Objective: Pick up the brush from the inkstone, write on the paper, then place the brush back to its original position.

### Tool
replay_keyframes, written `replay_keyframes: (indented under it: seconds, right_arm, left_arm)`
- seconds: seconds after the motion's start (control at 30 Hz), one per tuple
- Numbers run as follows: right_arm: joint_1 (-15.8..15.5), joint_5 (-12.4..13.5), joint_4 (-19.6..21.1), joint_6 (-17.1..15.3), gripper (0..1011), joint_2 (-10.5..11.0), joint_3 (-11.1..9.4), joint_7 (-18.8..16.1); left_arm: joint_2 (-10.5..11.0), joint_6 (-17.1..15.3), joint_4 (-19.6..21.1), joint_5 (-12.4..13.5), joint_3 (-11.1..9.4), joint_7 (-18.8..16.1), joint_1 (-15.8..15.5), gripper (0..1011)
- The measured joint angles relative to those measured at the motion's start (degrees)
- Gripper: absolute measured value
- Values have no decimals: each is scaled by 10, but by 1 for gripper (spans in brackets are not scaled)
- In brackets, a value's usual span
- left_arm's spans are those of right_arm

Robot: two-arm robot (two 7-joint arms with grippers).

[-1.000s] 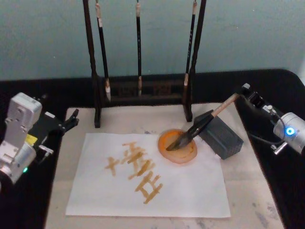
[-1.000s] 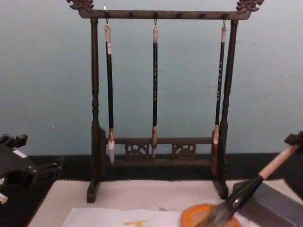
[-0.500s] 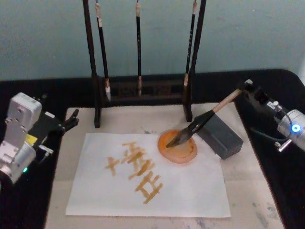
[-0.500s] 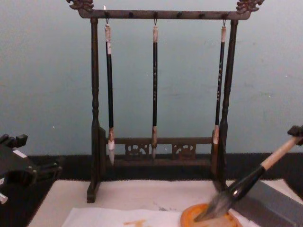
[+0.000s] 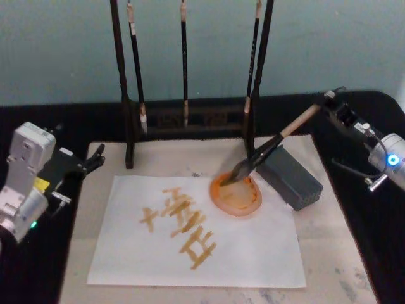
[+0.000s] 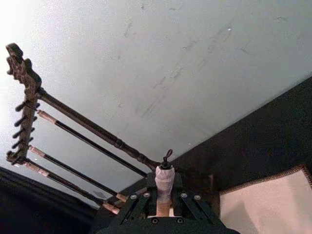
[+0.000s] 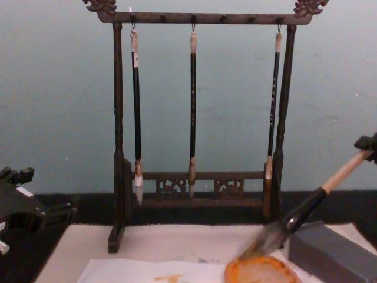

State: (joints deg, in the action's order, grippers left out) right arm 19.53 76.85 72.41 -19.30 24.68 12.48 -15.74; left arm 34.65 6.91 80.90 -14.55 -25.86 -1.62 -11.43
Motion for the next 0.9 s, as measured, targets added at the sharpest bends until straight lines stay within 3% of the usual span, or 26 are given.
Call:
replay_keyframes:
  seconds: [0.27, 0.53, 0.73, 0.9]
  right_arm:
    - [9, 14, -3, 1, 175, 4, 7, -5]
    - [23, -1, 6, 32, 175, 1, 28, -7]
    - [47, -50, 27, 62, 175, 6, 70, -25]
    - [76, -119, 51, 91, 175, 10, 119, -26]
  left_arm:
    - [0, 0, 0, 0, 0, 0, 0, 1010]
    - [0, 0, 0, 0, 0, 0, 0, 1010]
    - [0, 0, 0, 0, 0, 0, 0, 1010]
    - [0, 0, 0, 0, 0, 0, 0, 1010]
